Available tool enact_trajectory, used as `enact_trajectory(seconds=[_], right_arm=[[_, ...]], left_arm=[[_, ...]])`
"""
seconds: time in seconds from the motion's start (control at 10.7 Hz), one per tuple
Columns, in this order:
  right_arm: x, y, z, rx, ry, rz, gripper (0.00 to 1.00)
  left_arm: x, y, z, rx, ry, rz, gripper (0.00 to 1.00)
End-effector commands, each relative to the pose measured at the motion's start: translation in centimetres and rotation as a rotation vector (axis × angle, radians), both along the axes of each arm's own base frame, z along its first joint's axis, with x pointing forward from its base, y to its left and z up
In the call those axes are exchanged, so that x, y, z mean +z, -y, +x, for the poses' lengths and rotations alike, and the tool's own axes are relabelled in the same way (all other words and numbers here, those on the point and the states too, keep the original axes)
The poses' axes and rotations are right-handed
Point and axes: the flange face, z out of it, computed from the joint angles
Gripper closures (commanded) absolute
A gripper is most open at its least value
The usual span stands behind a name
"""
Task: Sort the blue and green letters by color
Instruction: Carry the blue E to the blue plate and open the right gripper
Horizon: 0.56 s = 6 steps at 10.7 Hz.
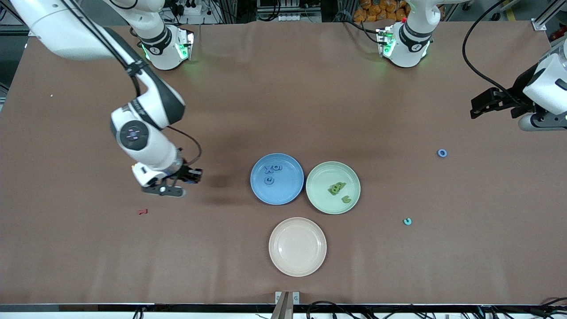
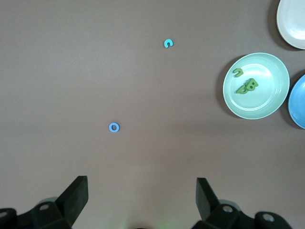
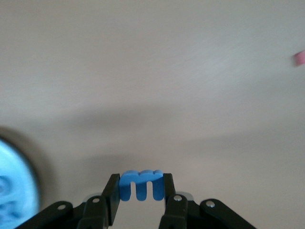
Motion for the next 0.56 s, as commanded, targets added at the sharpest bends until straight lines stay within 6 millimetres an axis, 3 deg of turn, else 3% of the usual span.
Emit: enact_trajectory(seconds=[0.0, 0.47], right_arm=[[-1.7, -5.6, 0.6, -0.122, -0.037, 0.045, 1.00], [-4.4, -15.2, -0.2, -0.250, -0.018, 0.043, 1.00]], left_arm=[[-0.6, 0.0, 0.5, -0.010, 0.009, -0.033, 0.00], [-1.2, 0.0, 1.3, -0.009, 0.020, -0.037, 0.00]])
